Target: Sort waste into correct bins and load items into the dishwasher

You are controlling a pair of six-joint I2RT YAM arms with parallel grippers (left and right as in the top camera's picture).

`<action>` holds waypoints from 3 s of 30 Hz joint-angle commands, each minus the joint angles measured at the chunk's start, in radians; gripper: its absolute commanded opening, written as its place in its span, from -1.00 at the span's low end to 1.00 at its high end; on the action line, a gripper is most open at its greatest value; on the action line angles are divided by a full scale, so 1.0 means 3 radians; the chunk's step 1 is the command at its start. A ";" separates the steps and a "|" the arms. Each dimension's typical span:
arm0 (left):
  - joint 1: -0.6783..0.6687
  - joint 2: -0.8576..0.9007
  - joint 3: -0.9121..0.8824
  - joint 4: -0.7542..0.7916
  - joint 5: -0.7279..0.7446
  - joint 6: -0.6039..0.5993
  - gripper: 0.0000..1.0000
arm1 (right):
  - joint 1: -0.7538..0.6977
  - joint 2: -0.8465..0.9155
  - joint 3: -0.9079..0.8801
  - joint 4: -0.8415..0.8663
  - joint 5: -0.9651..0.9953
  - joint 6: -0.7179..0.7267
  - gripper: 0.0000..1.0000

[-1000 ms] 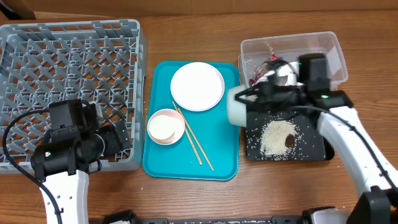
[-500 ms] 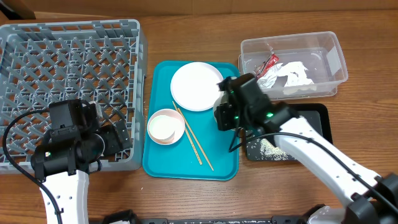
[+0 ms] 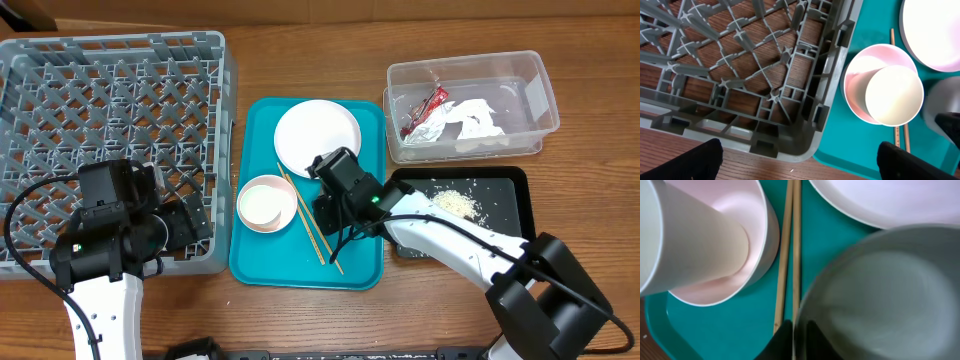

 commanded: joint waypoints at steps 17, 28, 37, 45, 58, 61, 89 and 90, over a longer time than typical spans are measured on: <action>0.0014 0.0009 0.0060 0.0001 0.0000 -0.0032 1.00 | 0.0017 -0.0080 0.1292 -0.0888 -0.0286 0.0090 0.05; 0.0014 0.0009 0.0060 0.0003 0.0001 -0.0032 1.00 | 0.0196 0.0320 0.1288 -0.0851 -0.0292 0.0304 0.03; 0.0014 0.0009 0.0060 0.0004 0.0000 -0.0031 1.00 | 0.0290 0.0628 0.1288 -0.0769 -0.0092 0.0586 -0.21; 0.0014 0.0009 0.0060 -0.0001 0.0001 -0.0032 1.00 | 0.0290 0.0839 0.1289 -0.0721 -0.0090 0.0716 -0.60; 0.0014 0.0009 0.0060 0.0019 -0.0001 -0.0031 0.99 | -0.0239 0.0022 0.1349 -0.0938 -0.0093 0.0716 -0.92; 0.0014 0.0009 0.0060 0.0153 0.0187 -0.0034 0.99 | -0.0525 -0.0252 0.1349 -0.1177 -0.0206 0.0713 -0.92; -0.1385 0.0245 0.0060 0.1932 0.2668 0.0359 0.43 | -0.1254 -0.0341 0.1335 -0.1589 -0.4000 0.0263 -0.92; -0.1385 0.0245 0.0060 0.1970 0.2705 0.0357 0.42 | -0.1254 -0.0341 0.1335 -0.1598 -0.4000 0.0263 -0.92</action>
